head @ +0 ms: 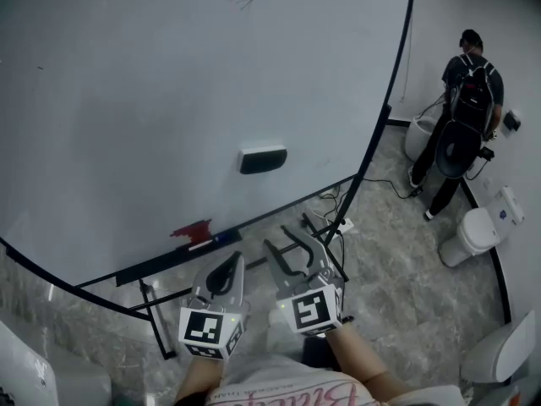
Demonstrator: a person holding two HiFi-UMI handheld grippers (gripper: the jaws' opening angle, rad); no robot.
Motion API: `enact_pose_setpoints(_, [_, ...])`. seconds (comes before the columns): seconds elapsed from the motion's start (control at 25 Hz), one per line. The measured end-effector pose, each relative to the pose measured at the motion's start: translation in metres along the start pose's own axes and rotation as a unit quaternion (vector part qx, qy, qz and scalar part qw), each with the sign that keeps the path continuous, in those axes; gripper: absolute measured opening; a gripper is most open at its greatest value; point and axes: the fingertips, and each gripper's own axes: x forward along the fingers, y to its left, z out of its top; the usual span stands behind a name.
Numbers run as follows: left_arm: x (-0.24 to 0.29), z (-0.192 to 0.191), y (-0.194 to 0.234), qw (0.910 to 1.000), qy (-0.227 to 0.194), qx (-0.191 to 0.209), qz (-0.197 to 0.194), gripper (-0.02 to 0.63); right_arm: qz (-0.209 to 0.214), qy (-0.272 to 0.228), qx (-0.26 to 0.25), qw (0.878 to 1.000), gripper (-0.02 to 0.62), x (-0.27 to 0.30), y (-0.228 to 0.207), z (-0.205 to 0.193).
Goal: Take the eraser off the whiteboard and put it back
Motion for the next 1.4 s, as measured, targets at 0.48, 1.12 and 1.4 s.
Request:
enact_pose_setpoints(0.48, [0.081, 0.022, 0.042, 0.9994, -0.018, 0.0, 0.03, -0.002, -0.004, 0.001, -0.195, 0.981, 0.247, 0.108, -0.065, 0.006])
enact_pose_setpoints(1.12, [0.114, 0.038, 0.065, 0.9979, -0.033, -0.005, 0.056, -0.002, 0.032, 0.003, -0.247, 0.968, 0.249, 0.142, -0.068, 0.008])
enact_pose_setpoints(1.4, [0.106, 0.037, 0.055, 0.9985, -0.031, -0.002, 0.044, 0.0, 0.025, 0.008, -0.189, 0.982, 0.235, 0.126, -0.07, 0.007])
